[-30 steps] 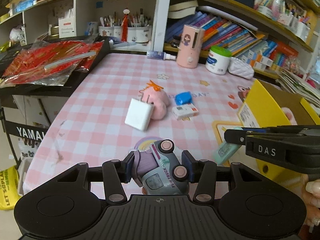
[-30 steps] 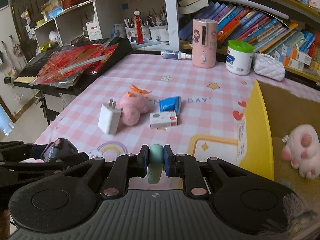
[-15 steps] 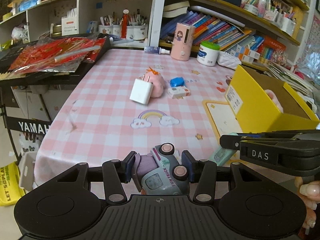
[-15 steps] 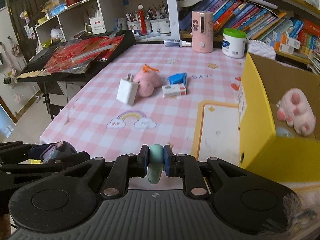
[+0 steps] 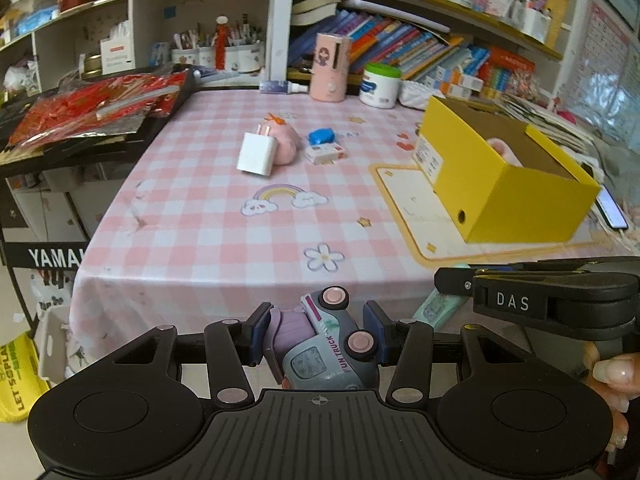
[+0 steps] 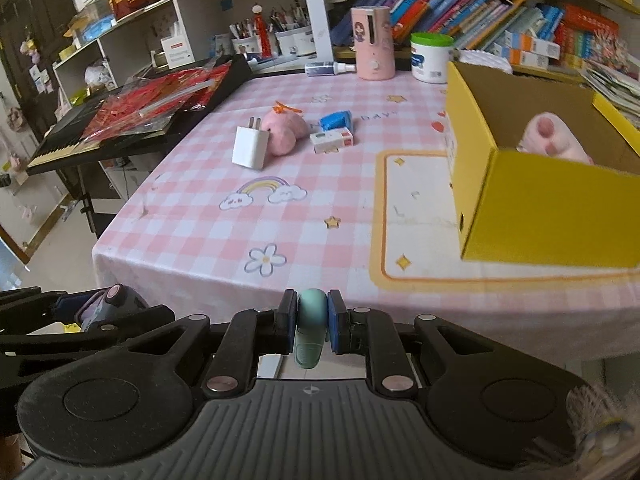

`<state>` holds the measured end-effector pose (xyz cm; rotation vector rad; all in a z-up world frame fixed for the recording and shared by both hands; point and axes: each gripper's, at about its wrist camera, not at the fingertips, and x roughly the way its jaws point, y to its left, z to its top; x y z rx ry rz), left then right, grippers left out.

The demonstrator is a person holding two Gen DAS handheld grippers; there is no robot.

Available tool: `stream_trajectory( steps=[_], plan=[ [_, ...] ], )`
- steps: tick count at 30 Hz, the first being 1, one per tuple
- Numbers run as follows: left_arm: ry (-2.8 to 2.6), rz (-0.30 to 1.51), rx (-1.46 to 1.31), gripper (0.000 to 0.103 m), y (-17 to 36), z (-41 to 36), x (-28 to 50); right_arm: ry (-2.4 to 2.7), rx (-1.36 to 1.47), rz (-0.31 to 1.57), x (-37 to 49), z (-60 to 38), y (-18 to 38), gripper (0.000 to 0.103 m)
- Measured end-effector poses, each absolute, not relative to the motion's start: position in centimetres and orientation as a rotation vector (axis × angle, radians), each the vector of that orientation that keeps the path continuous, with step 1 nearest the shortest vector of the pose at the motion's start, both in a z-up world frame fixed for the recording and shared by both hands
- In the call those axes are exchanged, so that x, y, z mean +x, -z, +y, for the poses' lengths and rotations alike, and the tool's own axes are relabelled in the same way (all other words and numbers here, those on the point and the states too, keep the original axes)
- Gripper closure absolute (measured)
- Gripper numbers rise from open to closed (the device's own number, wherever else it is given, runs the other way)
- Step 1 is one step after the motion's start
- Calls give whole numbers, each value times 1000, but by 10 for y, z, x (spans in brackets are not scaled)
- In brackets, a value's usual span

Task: Organize objects
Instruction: 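Lift the grey toy car and mint-green toy and carry them toward the yellow box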

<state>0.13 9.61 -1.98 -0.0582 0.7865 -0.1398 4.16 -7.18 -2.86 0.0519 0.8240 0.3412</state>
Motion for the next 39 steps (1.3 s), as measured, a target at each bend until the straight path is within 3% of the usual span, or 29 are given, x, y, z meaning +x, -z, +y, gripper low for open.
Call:
stream_trajectory(
  steps=[39],
  plan=[
    [482, 797, 75, 56, 22, -9, 5, 12, 197, 831, -16, -181, 34, 88]
  ],
)
